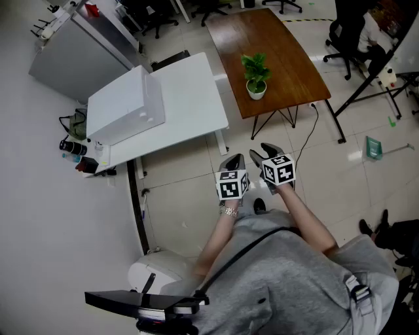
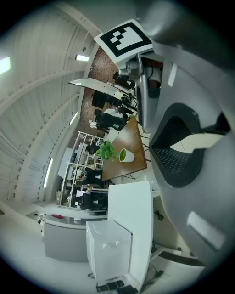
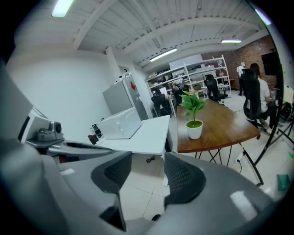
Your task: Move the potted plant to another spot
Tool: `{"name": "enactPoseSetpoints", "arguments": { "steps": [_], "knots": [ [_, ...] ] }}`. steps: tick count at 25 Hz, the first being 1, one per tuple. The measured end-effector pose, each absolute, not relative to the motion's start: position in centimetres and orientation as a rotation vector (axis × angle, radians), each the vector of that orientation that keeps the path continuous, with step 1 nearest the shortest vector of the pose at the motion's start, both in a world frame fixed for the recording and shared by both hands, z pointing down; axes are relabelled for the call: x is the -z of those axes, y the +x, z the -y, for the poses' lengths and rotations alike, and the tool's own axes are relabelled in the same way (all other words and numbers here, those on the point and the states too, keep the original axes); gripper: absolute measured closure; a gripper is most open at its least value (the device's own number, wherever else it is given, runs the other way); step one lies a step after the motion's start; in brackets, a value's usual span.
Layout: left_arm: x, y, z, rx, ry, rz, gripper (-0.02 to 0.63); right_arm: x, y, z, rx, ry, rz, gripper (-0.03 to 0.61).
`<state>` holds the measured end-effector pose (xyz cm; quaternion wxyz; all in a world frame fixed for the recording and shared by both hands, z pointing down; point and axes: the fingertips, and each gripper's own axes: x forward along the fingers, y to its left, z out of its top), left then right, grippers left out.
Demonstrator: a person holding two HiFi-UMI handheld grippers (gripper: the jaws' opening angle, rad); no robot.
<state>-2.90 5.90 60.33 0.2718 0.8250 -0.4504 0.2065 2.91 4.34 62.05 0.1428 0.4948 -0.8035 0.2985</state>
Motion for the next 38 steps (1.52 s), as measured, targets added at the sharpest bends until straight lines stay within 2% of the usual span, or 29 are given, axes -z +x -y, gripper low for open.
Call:
{"name": "enactPoseSetpoints", "arguments": {
  "steps": [2, 5, 8, 10, 18, 23, 27, 32, 38],
  "knots": [
    [-60.6, -3.5, -3.8, -0.549, 2.199, 1.222, 0.598, -62.3, 2.9, -2.5, -0.860, 1.461, 2.308, 0.318],
    [-61.0, -3.6, -0.1, -0.545, 2.189, 1.219, 0.598, -63.4, 3.5, 1.3, -0.856, 1.516, 2.254, 0.162],
    [-61.2, -3.4, 5.2, -0.540, 2.215, 1.191, 0.598, -64.8, 4.2, 6.7, -0.819, 1.560, 2.189, 0.063],
    [-60.9, -3.5, 9.6, -0.521, 2.228, 1.187, 0.598, -65.0, 4.7, 10.4, -0.779, 1.567, 2.160, 0.024],
    [-58.1, -0.4, 22.8, -0.481, 2.315, 1.095, 0.598, -62.5, 8.2, 21.0, -0.758, 1.713, 2.114, 0.014],
    [-59.8, 0.0, 25.0, -0.531, 2.283, 1.048, 0.597, -69.2, 10.8, 22.5, -0.880, 1.599, 1.997, 0.013],
    [-60.3, -2.0, 26.9, -0.516, 2.231, 1.072, 0.579, -75.7, 13.4, 23.0, -0.826, 1.556, 1.869, -0.005],
    [-61.5, -4.6, 28.8, -0.530, 2.153, 1.132, 0.572, -78.2, 14.8, 27.1, -0.579, 1.569, 1.850, -0.005],
    [-63.1, -6.3, 29.4, -0.571, 2.086, 1.169, 0.578, -79.4, 15.3, 31.7, -0.531, 1.556, 1.868, -0.005]
  ]
}}
